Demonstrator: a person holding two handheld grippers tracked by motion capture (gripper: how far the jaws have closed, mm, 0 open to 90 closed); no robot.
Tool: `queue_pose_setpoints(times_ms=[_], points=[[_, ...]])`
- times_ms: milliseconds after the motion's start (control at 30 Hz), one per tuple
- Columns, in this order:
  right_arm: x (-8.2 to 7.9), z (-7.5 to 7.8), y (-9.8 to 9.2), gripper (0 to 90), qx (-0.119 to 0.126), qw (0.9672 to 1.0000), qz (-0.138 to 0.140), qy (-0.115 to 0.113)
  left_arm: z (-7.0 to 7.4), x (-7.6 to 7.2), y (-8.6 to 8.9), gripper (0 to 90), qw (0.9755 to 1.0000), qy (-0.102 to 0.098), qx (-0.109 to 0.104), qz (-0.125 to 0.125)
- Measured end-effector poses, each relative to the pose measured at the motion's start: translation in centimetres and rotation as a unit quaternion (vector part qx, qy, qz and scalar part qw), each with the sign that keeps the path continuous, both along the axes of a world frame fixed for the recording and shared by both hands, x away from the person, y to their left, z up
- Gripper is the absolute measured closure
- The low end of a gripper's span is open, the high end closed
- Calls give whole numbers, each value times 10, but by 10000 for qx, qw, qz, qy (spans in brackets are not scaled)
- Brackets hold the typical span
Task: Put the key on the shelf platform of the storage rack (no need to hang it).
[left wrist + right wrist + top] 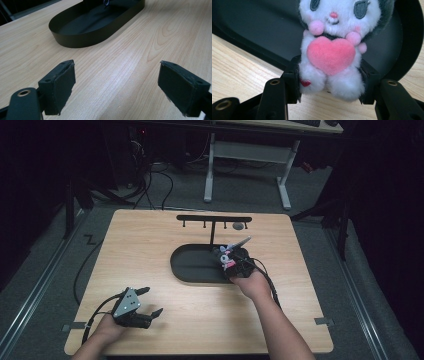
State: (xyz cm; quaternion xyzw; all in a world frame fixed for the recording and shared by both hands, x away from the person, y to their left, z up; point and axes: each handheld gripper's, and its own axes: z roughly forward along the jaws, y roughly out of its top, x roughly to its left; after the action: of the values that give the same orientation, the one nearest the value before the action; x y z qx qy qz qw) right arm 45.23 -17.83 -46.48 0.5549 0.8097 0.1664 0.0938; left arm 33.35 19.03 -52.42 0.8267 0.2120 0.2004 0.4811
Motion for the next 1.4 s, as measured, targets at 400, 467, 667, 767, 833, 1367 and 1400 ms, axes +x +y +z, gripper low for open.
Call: queue_pose_setpoints(times_ms=[400,467,667,767,833,1367,1400], points=[[8,-12,6,470,-10,10000,0,77,0,0,0,154,10000,-4,12,-5],[9,-14,7,466,-3,10000,13,85,0,0,0,154,10000,-3,12,-5],[10,-17,10,453,50,9999,5,100,0,0,0,154,10000,-9,14,-11],[9,-17,12,439,51,9999,43,95,0,0,0,154,10000,-2,6,-11],[9,-17,11,427,59,9999,62,93,0,0,0,154,10000,-4,6,-9],[8,-10,9,343,138,9999,25,31,0,0,0,154,10000,-8,14,-11],[8,-10,9,343,138,9999,25,31,0,0,0,154,10000,-8,14,-11]])
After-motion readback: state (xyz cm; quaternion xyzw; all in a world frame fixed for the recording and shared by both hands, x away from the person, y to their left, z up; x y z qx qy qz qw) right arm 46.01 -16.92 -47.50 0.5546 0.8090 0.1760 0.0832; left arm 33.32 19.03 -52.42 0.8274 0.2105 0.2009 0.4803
